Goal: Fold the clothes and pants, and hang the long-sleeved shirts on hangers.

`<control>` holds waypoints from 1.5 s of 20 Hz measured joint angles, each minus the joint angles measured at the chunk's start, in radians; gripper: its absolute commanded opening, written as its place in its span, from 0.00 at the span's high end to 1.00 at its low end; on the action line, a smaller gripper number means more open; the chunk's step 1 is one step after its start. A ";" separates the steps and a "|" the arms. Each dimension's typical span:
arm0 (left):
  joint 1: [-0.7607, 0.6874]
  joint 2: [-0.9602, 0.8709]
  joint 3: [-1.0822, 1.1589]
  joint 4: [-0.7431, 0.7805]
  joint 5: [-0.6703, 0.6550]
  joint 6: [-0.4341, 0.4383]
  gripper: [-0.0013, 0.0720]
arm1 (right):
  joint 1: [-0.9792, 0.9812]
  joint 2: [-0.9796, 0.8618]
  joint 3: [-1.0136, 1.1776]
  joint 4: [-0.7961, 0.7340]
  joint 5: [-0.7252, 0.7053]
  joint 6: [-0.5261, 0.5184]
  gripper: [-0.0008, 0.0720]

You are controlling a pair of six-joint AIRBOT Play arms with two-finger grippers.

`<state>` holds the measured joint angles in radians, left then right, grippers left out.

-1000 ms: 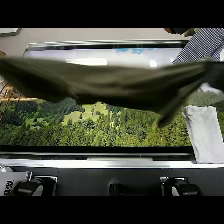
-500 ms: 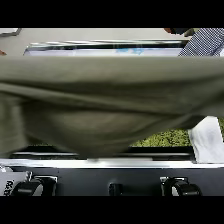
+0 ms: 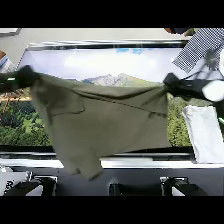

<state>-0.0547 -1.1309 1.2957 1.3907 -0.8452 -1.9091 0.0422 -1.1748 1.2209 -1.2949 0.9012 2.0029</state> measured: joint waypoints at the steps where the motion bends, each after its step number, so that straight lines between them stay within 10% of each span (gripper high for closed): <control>1: -0.007 -0.074 -0.001 -0.023 0.051 0.006 0.96 | 0.000 -0.084 0.000 0.026 -0.036 0.011 0.94; 4: -0.028 -0.271 0.008 -0.081 0.156 0.018 0.96 | 0.000 -0.274 0.000 0.128 -0.156 0.026 0.93; 6: -0.035 -0.358 0.013 -0.115 0.187 0.021 0.93 | 0.000 -0.356 0.000 0.185 -0.224 0.033 0.73; 9: -0.032 -0.418 0.016 -0.153 0.198 0.023 0.40 | -0.006 -0.406 0.003 0.231 -0.259 0.031 0.36; 11: -0.011 -0.420 0.018 -0.170 0.161 0.025 0.32 | -0.035 -0.400 0.015 0.245 -0.211 -0.015 0.16; 20: 0.257 -0.208 -0.012 -0.183 -0.311 0.281 0.33 | -0.410 -0.146 -0.002 0.235 0.285 -0.536 0.17; 30: 0.384 -0.031 -0.229 -0.139 -0.465 0.336 0.33 | -0.512 -0.060 -0.427 0.200 0.341 -0.589 0.24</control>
<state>0.3290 -1.1614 1.0668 1.2514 -1.3102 -1.5734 -0.4698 -1.2343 0.7940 -1.0946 1.2419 1.4136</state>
